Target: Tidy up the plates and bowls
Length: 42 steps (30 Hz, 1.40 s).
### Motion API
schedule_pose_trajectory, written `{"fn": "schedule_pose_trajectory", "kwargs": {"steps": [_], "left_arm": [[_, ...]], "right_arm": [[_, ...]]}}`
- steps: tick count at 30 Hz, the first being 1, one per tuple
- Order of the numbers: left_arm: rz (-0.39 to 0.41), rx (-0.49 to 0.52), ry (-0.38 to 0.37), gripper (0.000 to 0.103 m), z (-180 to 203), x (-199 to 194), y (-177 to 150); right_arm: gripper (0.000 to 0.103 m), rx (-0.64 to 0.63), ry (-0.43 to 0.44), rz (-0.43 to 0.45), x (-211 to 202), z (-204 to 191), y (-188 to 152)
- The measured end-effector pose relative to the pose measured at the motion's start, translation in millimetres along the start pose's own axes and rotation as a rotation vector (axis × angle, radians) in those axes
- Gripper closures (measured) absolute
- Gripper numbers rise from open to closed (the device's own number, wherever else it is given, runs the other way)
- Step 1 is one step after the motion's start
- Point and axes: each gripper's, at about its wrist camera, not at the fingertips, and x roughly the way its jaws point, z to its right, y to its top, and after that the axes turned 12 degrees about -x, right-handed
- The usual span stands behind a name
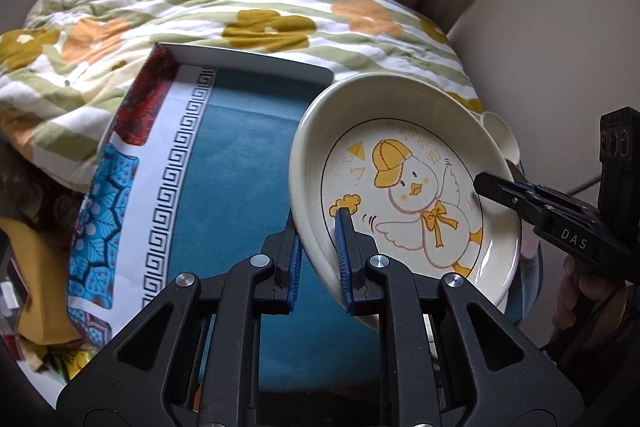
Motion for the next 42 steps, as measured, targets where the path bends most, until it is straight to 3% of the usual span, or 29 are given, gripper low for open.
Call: {"fn": "schedule_pose_trajectory", "kwargs": {"steps": [7, 16, 29, 42], "left_arm": [[-0.090, 0.094, -0.047, 0.089, 57, 8, -72], [-0.187, 0.147, -0.043, 0.089, 78, 38, -127], [-0.244, 0.168, -0.050, 0.088, 80, 87, -132], [-0.161, 0.352, 0.095, 0.087, 102, 94, -136]], "right_arm": [[0.089, 0.084, -0.081, -0.021, -53, 26, -79], [0.089, 0.180, -0.091, -0.071, -54, 50, -143], [0.090, 0.170, -0.158, -0.061, -39, 65, -160], [0.090, 0.157, -0.180, -0.055, -40, 64, -163]]}}
